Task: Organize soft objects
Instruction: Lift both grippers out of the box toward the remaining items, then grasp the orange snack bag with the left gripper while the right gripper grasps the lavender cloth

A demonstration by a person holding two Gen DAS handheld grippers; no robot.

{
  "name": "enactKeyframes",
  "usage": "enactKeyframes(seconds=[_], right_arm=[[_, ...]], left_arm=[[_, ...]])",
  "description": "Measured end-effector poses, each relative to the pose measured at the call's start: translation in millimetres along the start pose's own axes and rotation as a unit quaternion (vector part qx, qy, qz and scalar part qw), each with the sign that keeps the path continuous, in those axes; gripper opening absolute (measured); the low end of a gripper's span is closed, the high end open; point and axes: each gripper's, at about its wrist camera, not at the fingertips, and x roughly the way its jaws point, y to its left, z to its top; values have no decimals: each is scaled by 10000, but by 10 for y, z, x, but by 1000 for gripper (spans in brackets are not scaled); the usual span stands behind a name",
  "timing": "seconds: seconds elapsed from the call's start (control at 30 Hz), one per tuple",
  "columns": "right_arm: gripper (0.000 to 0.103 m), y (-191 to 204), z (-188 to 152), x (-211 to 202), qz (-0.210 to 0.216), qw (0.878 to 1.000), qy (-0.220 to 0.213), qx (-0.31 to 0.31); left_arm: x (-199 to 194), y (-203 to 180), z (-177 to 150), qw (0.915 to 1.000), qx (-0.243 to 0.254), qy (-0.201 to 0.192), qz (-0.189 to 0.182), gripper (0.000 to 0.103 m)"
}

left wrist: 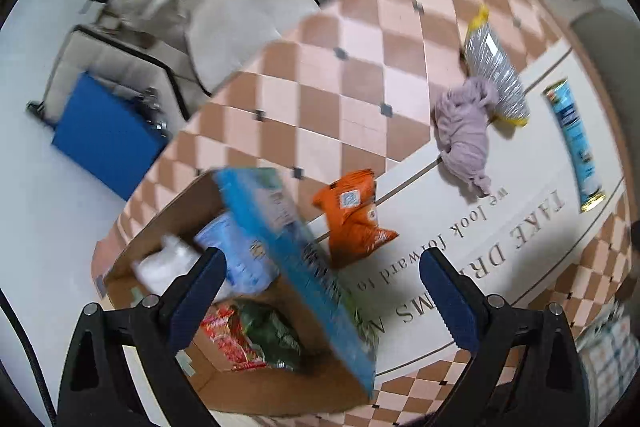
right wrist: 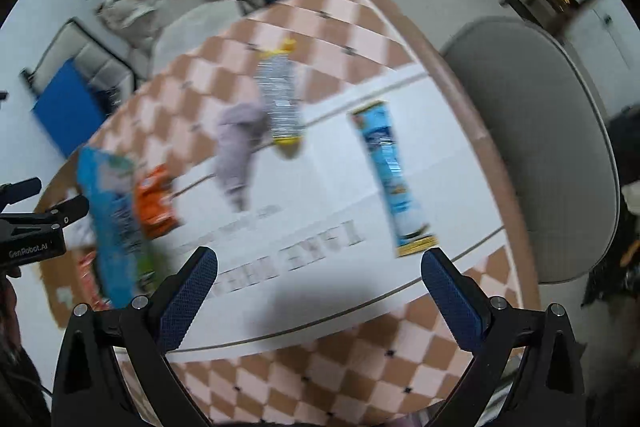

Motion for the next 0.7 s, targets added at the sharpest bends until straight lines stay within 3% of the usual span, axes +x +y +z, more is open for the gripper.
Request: enactKeyframes(seconds=[0.13,0.3,0.47,0.53,0.6,0.7], right_arm=[[103,-306,205,241,48,9996,220,150],[103,-447,379,511,81,9989,436,159],[103,-457,492,771,43,9977,664,122],[103,-381,509,806,226,9974,674,103],[103,-260,530,836,427,9966,695,57],[103,14,581,895,873,9936,719,58]], left_arm=[[483,-183,324,9975,233,666,9,85],[948,-342,450,9917,367,1236,46,82],[1236,-423,485,9862,428,1595,90,82],[1314,-423,474,9850,344,1692,14,82],[1354,-417,459,9853,257,1690,19,76],[1384,-349,426,9851,-70,1714,-140,55]])
